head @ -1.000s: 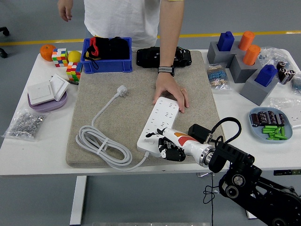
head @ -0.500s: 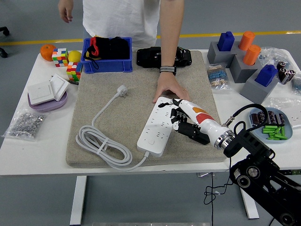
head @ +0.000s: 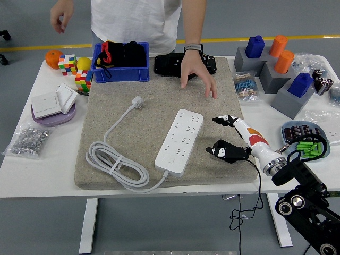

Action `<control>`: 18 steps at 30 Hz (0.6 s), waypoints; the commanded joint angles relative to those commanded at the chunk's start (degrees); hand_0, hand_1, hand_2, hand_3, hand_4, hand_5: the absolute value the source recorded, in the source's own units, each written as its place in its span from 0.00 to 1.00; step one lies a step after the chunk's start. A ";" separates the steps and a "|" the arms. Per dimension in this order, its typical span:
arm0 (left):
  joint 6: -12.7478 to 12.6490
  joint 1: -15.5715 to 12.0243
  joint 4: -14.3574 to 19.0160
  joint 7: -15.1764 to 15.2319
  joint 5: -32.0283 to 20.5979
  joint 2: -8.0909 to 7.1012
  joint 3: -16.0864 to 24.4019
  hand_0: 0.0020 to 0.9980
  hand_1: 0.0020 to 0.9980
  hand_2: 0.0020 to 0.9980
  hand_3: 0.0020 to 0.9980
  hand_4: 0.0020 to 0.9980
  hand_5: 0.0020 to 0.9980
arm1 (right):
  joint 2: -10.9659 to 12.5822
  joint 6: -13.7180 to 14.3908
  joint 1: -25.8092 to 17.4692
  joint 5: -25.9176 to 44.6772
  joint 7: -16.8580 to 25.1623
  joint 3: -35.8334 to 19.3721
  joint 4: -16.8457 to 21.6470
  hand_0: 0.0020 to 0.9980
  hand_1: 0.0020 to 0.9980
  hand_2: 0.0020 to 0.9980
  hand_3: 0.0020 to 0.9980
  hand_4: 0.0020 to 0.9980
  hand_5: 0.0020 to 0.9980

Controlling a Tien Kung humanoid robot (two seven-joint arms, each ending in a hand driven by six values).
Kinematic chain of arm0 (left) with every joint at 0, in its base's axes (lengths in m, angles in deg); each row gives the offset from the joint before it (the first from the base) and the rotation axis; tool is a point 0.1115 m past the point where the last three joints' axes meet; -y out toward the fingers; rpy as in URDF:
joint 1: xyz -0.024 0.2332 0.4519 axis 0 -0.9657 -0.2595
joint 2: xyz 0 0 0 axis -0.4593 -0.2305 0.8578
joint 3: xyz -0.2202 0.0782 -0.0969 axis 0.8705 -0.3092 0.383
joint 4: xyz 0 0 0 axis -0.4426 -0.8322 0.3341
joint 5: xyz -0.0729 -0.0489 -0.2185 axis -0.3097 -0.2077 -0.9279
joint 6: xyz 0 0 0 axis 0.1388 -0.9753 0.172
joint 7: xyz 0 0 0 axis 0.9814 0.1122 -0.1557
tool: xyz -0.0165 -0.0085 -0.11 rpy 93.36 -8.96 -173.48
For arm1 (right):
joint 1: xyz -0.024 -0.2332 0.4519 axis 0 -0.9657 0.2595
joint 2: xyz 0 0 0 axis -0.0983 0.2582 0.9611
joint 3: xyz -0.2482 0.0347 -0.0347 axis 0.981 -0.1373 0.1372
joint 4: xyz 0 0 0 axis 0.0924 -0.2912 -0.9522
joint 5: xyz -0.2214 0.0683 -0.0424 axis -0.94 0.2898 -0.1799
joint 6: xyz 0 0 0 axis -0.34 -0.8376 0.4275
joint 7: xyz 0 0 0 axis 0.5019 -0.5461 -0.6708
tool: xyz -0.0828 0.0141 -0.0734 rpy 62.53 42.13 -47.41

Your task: Press the white button,pick up the black plug,place it near the board,insert it into the board

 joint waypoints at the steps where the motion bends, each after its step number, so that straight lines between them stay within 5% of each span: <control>1: 0.01 0.02 0.00 0.02 -0.06 0.00 -0.09 0.71 0.66 0.59 0.68 0.66 0.27 | 0.01 0.04 -0.20 0.03 0.08 -0.07 -0.37 0.87 0.86 0.82 0.87 1.00 0.46; 7: 0.06 0.09 0.00 0.05 -0.05 0.02 -0.33 0.71 0.66 0.59 0.68 0.66 0.27 | 0.03 1.27 -0.84 0.61 1.25 0.02 -2.72 0.86 0.83 0.80 0.86 1.00 0.47; 8: 0.06 0.09 0.00 0.08 -0.14 0.05 -0.40 0.71 0.66 0.58 0.68 0.66 0.27 | -0.03 1.73 -0.90 0.68 1.73 0.07 -3.35 0.81 0.78 0.74 0.80 1.00 0.39; 13: 0.05 -0.01 0.00 0.10 -0.16 0.12 -0.36 0.71 0.66 0.58 0.68 0.66 0.27 | -0.31 2.97 -0.90 1.02 3.38 0.38 -5.85 0.81 0.78 0.74 0.80 1.00 0.39; 14: 0.05 -0.01 0.00 0.10 -0.16 0.12 -0.35 0.71 0.67 0.59 0.68 0.66 0.27 | -0.33 3.02 -0.88 1.07 3.49 0.40 -6.08 0.76 0.74 0.71 0.77 1.00 0.25; 18: 0.04 -0.18 0.00 0.06 -0.03 0.19 -0.19 0.71 0.67 0.59 0.68 0.66 0.27 | -0.42 3.91 -0.89 1.49 4.81 0.81 -7.42 0.76 0.74 0.71 0.77 1.00 0.25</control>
